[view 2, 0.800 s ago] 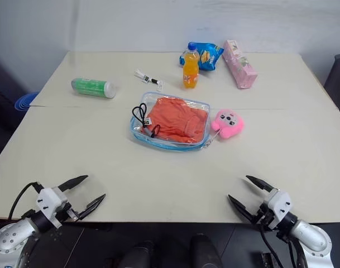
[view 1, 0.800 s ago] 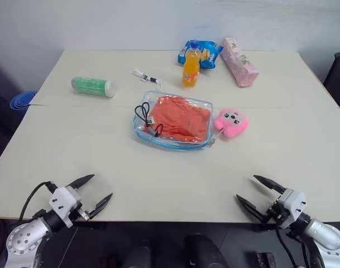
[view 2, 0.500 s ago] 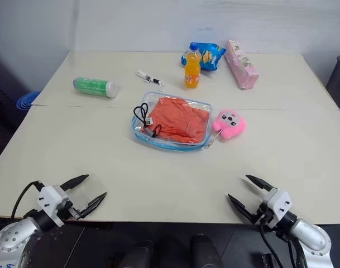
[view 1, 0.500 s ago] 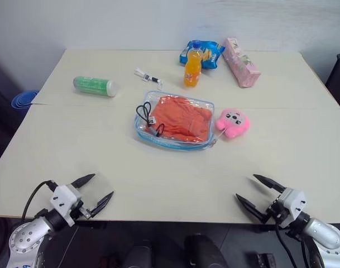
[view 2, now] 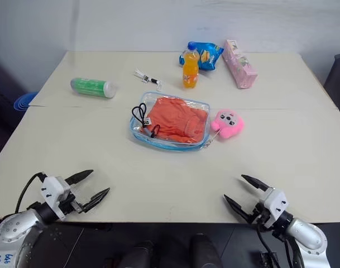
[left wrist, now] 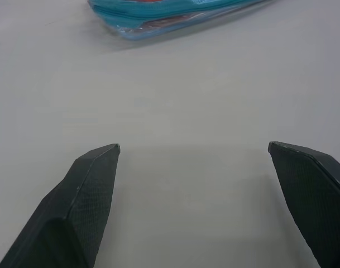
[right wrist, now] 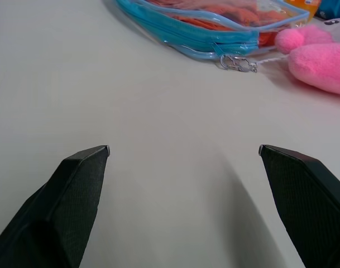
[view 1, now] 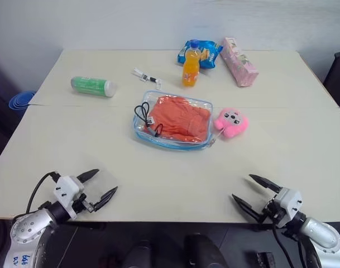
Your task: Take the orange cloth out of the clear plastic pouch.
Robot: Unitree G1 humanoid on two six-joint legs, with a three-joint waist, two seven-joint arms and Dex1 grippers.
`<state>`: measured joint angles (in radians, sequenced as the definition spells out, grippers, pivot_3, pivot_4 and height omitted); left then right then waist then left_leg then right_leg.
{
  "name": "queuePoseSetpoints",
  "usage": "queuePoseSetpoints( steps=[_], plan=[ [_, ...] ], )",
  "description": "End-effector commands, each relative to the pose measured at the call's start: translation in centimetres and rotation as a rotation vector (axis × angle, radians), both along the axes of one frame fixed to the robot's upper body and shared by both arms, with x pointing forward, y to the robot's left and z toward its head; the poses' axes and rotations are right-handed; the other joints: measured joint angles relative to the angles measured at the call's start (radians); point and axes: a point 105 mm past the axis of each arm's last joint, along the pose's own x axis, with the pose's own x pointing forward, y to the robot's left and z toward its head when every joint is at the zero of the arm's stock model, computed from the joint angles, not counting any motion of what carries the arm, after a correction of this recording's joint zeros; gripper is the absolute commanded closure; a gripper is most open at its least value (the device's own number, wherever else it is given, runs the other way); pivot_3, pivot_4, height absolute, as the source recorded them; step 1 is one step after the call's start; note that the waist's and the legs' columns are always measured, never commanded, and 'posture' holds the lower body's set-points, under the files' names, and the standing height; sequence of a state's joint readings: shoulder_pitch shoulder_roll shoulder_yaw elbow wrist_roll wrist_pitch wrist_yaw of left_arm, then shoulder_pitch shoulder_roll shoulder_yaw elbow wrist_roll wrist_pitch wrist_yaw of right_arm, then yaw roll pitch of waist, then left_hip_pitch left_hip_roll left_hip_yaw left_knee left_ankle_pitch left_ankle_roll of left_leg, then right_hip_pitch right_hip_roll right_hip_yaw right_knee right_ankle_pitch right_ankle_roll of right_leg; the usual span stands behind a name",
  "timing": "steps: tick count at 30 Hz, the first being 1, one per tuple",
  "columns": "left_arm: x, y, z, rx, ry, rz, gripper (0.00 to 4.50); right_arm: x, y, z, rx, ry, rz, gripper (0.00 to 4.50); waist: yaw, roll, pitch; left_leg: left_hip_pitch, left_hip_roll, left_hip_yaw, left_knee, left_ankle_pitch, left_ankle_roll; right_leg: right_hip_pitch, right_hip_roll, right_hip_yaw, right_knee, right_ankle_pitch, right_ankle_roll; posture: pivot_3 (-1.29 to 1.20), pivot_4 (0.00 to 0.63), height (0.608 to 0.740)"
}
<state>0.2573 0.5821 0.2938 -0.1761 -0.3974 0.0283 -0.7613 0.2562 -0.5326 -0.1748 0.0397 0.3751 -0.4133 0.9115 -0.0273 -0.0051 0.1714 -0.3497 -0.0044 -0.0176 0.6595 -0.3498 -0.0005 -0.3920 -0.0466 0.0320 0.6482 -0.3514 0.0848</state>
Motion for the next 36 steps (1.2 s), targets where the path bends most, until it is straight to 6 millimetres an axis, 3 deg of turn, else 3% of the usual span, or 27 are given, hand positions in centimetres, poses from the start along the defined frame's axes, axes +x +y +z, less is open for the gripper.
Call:
queuePoseSetpoints(
  steps=[1, 5, 8, 10, 14, 20, 25, 34, 36],
  plan=[
    [1.5, -1.2, 3.6, -0.076, -0.039, -0.046, 0.03, 0.1, 1.1, 2.5, 0.062, -0.098, 0.018, 0.00, 0.002, 0.000, 0.000, 0.000, 0.000, 0.000, 0.000, 0.000, 0.000, 0.000, 0.000, 0.000, 0.000, 0.000, 0.000, 0.00, 0.150, 0.740],
    [5.4, -2.9, 6.2, -0.131, -0.032, -0.036, 0.03, 0.8, 2.6, 5.9, 0.178, -0.225, 0.018, 0.00, 0.008, 0.000, 0.000, 0.000, 0.000, -0.001, 0.003, 0.001, -0.001, -0.001, 0.000, -0.001, 0.004, 0.000, 0.000, 0.00, 0.150, 0.740],
    [9.0, -4.9, 7.6, -0.192, 0.030, 0.028, 0.03, 0.9, 3.3, 7.2, 0.211, -0.286, 0.027, 0.00, 0.015, 0.000, 0.000, 0.000, -0.001, -0.002, 0.003, 0.001, -0.003, -0.001, 0.000, -0.001, 0.006, 0.001, 0.002, 0.00, 0.150, 0.740],
    [11.9, -7.3, 8.8, -0.205, 0.060, 0.060, 0.03, 0.8, 3.6, 7.4, 0.210, -0.298, 0.030, 0.00, 0.026, -0.001, 0.000, -0.002, -0.001, -0.002, 0.005, 0.003, -0.005, -0.002, 0.001, -0.002, 0.007, 0.001, 0.002, 0.00, 0.150, 0.740],
    [15.3, -11.2, 9.8, -0.187, 0.105, 0.073, 0.03, 0.8, 3.8, 7.1, 0.206, -0.292, 0.022, 0.00, 0.030, -0.002, 0.000, -0.004, -0.002, -0.002, 0.007, 0.004, -0.008, -0.004, 0.002, -0.001, 0.009, 0.003, 0.005, 0.00, 0.150, 0.740],
    [18.2, -13.4, 8.5, -0.045, 0.148, 0.138, 0.03, 0.6, 4.0, 6.9, 0.212, -0.288, 0.018, 0.00, 0.020, -0.003, 0.001, -0.004, -0.001, 0.001, 0.005, 0.005, -0.010, -0.007, 0.005, 0.001, 0.009, 0.003, 0.005, 0.00, 0.150, 0.740],
    [18.8, -13.3, 8.3, 0.078, 0.158, 0.178, 1.61, 0.5, 3.8, 7.1, 0.218, -0.293, -0.011, 0.00, 0.027, -0.004, 0.002, -0.004, -0.001, 0.000, 0.006, 0.007, -0.012, -0.007, 0.004, 0.001, 0.009, 0.002, 0.005, 0.00, 0.150, 0.740],
    [18.8, -12.6, 7.6, 0.060, 0.195, 0.169, 4.47, 0.3, 3.7, 7.5, 0.214, -0.297, -0.040, 0.00, 0.027, -0.004, 0.002, -0.004, -0.001, 0.000, 0.006, 0.007, -0.012, -0.007, 0.004, 0.001, 0.010, 0.002, 0.005, 0.00, 0.150, 0.740],
    [18.8, -12.1, 8.0, 0.001, 0.171, 0.170, 4.47, 0.4, 3.7, 7.6, 0.212, -0.297, -0.042, 0.00, 0.026, -0.004, 0.002, -0.004, -0.001, 0.000, 0.006, 0.007, -0.013, -0.007, 0.004, 0.001, 0.010, 0.002, 0.005, 0.00, 0.150, 0.740]
  ],
)
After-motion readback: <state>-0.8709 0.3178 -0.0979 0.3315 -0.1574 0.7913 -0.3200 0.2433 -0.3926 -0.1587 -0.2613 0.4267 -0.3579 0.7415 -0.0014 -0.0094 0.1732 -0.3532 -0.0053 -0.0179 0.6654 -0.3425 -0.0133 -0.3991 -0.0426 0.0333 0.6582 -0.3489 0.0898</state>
